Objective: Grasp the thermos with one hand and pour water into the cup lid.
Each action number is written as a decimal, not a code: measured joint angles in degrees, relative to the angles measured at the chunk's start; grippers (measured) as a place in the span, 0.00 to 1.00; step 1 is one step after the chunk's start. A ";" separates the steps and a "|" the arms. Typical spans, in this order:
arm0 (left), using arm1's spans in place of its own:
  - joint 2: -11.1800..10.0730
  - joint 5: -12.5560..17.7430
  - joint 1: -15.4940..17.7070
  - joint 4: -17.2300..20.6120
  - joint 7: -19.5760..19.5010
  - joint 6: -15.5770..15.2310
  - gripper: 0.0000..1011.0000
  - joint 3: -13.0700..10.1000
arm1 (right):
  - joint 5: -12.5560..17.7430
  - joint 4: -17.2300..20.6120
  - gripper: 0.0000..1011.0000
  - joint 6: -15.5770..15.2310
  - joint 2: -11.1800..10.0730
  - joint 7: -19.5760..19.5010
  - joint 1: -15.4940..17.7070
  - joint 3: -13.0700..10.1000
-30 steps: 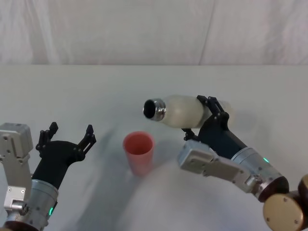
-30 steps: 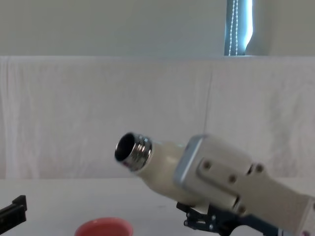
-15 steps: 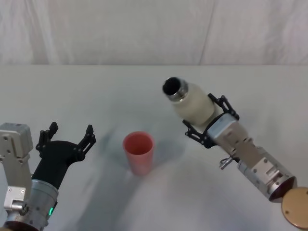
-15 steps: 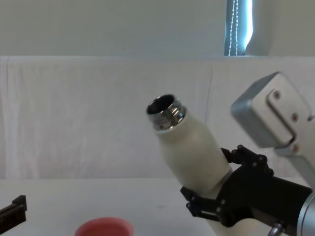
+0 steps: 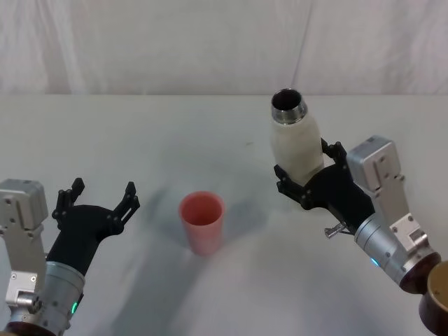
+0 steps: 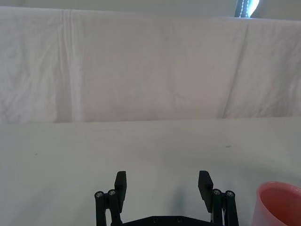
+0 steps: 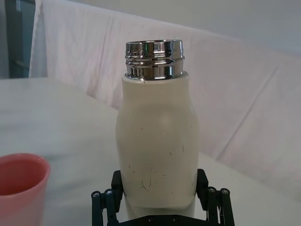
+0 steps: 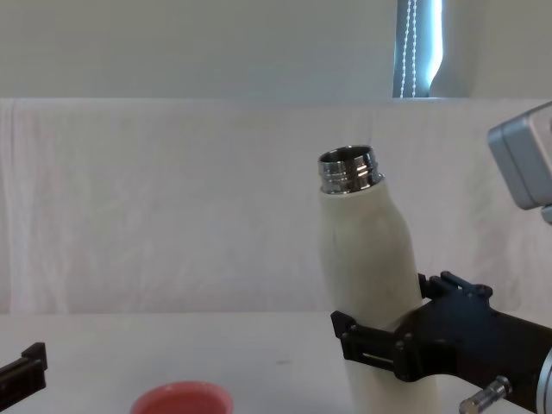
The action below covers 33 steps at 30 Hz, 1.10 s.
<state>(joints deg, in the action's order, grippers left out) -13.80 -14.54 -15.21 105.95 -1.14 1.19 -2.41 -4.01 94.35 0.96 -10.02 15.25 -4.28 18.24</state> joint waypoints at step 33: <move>0.00 0.00 0.00 0.00 0.00 0.00 0.99 0.00 | 16.25 -2.69 0.94 -0.83 0.14 1.86 -0.16 0.12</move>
<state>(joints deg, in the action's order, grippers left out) -13.80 -14.55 -15.21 105.95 -1.14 1.19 -2.41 12.24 91.66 0.12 -9.89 17.11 -4.44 18.36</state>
